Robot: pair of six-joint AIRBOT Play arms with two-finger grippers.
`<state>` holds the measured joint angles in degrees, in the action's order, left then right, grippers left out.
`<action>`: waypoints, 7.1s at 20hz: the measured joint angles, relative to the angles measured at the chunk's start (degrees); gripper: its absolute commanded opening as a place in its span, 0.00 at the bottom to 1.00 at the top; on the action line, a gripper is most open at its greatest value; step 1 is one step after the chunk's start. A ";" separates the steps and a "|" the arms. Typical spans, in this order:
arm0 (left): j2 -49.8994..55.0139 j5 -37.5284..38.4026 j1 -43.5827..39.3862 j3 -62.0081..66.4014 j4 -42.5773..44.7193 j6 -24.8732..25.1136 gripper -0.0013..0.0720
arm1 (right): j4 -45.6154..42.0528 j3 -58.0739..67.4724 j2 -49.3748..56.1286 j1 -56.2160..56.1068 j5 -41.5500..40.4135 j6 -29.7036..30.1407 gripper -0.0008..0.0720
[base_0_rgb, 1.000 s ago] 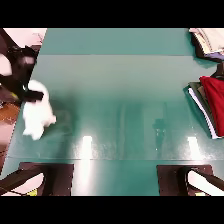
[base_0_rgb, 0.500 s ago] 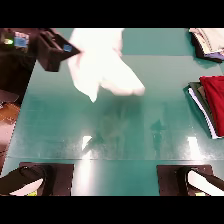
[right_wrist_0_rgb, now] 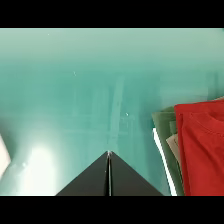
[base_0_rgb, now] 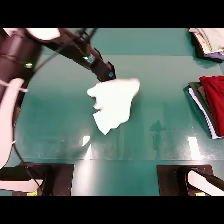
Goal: Fold the shirts.
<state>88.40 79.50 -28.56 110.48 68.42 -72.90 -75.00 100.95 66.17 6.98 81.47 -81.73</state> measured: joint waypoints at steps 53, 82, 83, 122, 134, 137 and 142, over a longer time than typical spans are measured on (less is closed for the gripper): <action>7.28 -17.57 12.85 -38.99 -28.48 6.10 0.82 | 0.04 -0.02 5.53 -0.28 9.18 -0.07 0.03; 4.68 -8.09 12.98 -30.03 -22.08 5.33 0.05 | 32.13 -46.27 19.26 -35.06 -27.19 3.10 0.03; 4.68 -7.82 12.98 -30.03 -21.94 5.33 0.05 | 32.06 -45.40 19.96 -35.30 -27.76 3.23 0.03; -19.93 -6.10 22.82 -9.97 2.51 2.71 0.05 | 13.55 -9.75 -0.92 7.72 -2.91 -0.37 0.03; 4.52 -24.50 22.86 -11.17 0.68 -0.72 0.89 | 13.29 -20.72 15.26 0.74 -27.98 1.97 0.62; 5.60 -21.84 23.58 -9.11 1.55 -1.90 0.89 | 13.20 -20.70 15.85 -0.04 -30.34 2.16 0.62; 4.35 -7.63 28.85 -8.48 0.33 -2.89 0.89 | 13.35 -21.64 10.14 2.21 -24.22 3.32 0.43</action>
<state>92.75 71.88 0.30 102.00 68.75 -75.79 -61.65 79.31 76.31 9.19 57.25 -78.41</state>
